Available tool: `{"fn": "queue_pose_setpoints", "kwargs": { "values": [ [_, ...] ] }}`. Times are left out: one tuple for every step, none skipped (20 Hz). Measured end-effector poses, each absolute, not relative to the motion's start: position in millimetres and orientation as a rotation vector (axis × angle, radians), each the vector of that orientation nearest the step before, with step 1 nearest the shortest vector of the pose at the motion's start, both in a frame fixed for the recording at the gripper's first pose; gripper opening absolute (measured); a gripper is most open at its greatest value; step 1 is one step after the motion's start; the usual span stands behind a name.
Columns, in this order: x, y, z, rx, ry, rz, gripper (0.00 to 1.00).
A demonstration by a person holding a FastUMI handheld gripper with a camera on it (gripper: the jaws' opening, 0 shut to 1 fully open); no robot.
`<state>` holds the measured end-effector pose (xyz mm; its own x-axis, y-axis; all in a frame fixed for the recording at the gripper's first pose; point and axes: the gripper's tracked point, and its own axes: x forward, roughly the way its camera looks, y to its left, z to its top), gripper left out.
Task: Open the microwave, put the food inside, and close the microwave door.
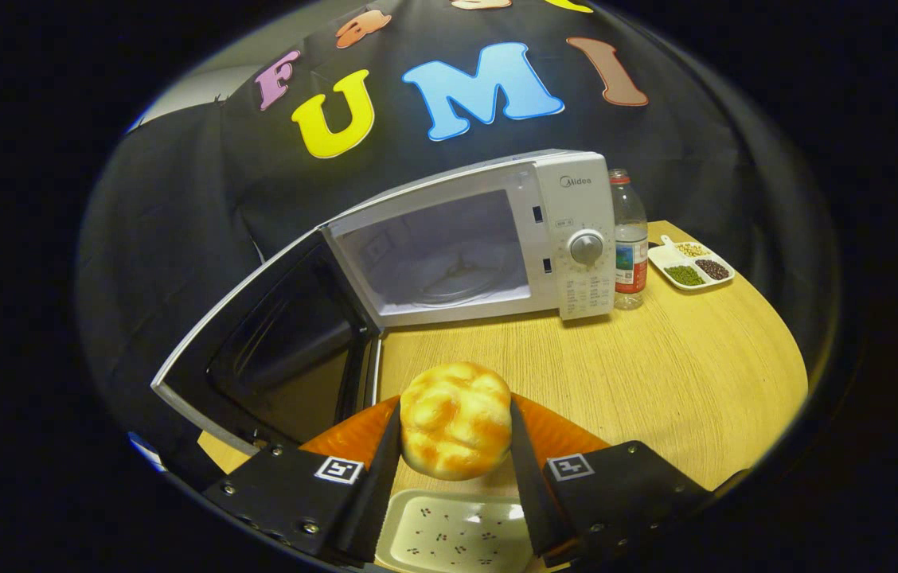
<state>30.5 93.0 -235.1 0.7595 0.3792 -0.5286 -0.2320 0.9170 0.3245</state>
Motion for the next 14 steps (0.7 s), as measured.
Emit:
{"fn": "queue_pose_setpoints", "kwargs": {
  "values": [
    [40,93,-235,0.25,0.619,0.338,0.69],
    [49,95,-234,0.258,0.613,0.338,0.69],
    [57,96,-234,0.27,0.608,0.341,0.69],
    [67,97,-233,0.281,0.603,0.344,0.69],
    [76,99,-233,0.289,0.597,0.348,0.69],
    [84,100,-233,0.294,0.594,0.351,0.69],
    [92,102,-234,0.301,0.59,0.356,0.69],
    [101,105,-234,0.309,0.582,0.362,0.69],
    [108,107,-233,0.318,0.576,0.365,0.69],
    [116,110,-234,0.33,0.57,0.371,0.69],
    [124,113,-234,0.345,0.561,0.376,0.69],
    [130,118,-234,0.358,0.556,0.382,0.69],
    [136,122,-235,0.368,0.552,0.387,0.69],
    [142,128,-236,0.377,0.547,0.394,0.69]
  ]
}}
